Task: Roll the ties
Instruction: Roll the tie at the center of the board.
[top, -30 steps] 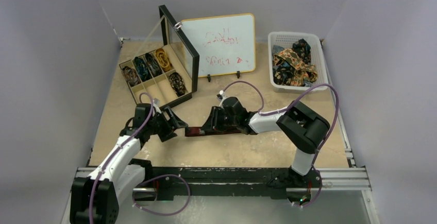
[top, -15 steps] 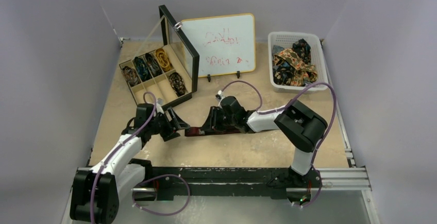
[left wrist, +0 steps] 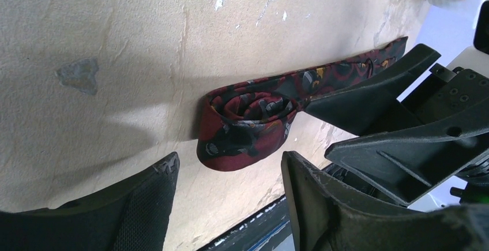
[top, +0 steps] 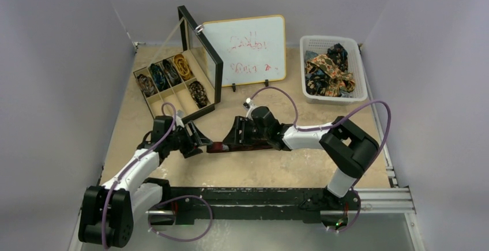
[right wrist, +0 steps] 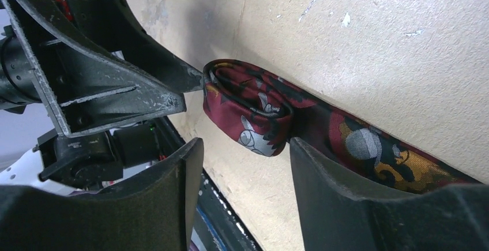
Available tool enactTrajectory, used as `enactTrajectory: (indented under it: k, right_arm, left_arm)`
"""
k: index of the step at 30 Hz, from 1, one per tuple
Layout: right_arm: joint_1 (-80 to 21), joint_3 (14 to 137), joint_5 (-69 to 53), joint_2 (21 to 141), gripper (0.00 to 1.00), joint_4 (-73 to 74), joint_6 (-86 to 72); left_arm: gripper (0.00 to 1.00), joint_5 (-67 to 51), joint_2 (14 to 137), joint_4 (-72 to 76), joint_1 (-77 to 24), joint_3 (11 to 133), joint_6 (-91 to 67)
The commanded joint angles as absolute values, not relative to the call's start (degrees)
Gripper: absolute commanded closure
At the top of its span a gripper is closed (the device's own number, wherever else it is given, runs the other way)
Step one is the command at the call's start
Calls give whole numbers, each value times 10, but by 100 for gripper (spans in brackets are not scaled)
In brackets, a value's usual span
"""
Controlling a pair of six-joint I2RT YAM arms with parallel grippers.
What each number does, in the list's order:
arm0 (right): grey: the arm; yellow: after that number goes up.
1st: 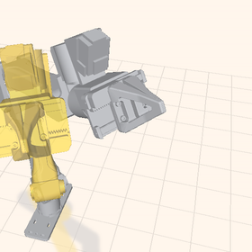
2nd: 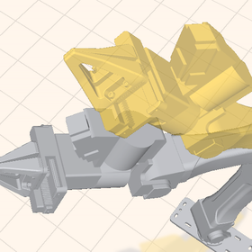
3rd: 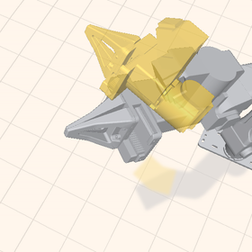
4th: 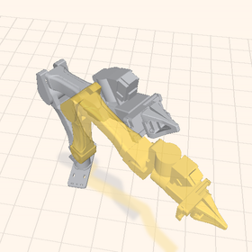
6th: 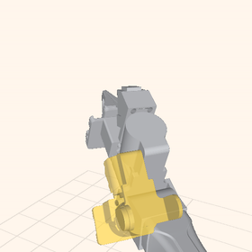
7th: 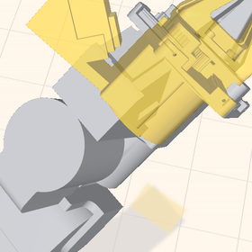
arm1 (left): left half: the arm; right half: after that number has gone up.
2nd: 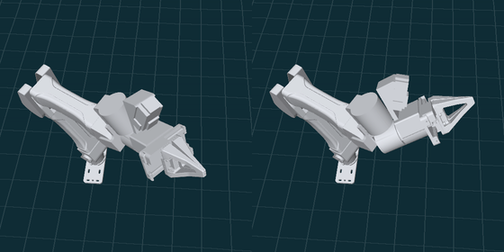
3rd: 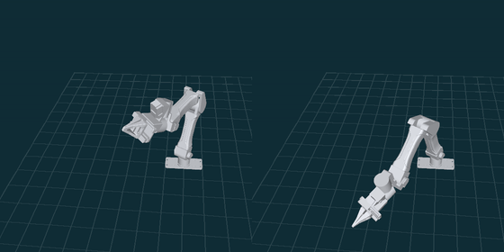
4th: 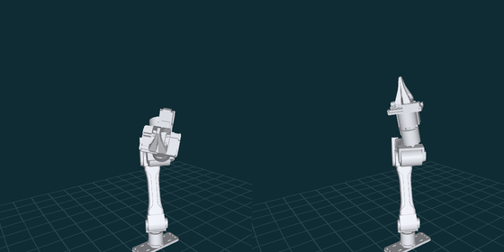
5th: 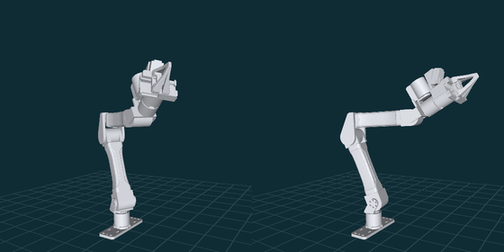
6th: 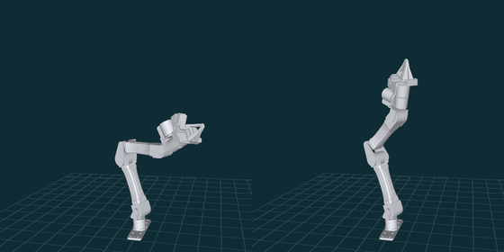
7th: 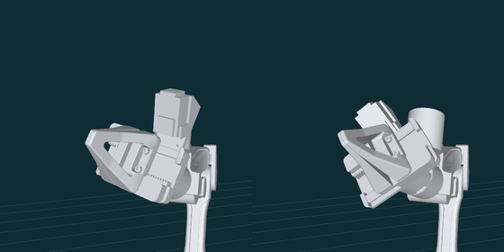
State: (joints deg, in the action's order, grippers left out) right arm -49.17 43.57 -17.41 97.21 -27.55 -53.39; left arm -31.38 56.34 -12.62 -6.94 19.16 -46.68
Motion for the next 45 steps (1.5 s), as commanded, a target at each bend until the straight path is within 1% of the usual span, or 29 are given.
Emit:
enactTrajectory:
  k: [1,6,10,15,21,23,24,26,30,36,42,45]
  right_arm:
    - [-495,437,-178,975,44,-301,-534]
    - [-496,428,-166,984,49,-293,-549]
    - [-495,432,-166,988,51,-283,-548]
    - [-496,449,-182,1001,54,-279,-546]
    - [-496,469,-192,1025,57,-260,-545]
    - [-495,470,-200,1026,57,-261,-547]
    - [-495,474,-205,1028,58,-260,-545]
    - [-495,482,-220,1034,63,-260,-543]
    - [-494,492,-227,1039,67,-260,-544]
    - [-495,511,-218,1048,67,-235,-536]
    - [-494,515,-193,1041,66,-204,-524]
    - [-494,506,-182,1024,58,-199,-523]
  left_arm:
    - [38,-327,577,-96,-72,190,-450]
    - [38,-330,589,-90,-72,192,-442]
    - [39,-333,593,-87,-72,191,-437]
    - [43,-346,607,-77,-72,190,-432]
    - [44,-364,622,-53,-72,185,-428]
    - [45,-369,628,-45,-72,184,-427]
    - [48,-371,631,-41,-72,182,-427]
    - [51,-374,634,-35,-72,179,-429]
    - [55,-387,634,-19,-72,170,-434]
    - [59,-388,631,-18,-72,167,-434]
    - [59,-382,633,-24,-72,168,-433]
    - [56,-374,628,-36,-72,172,-432]
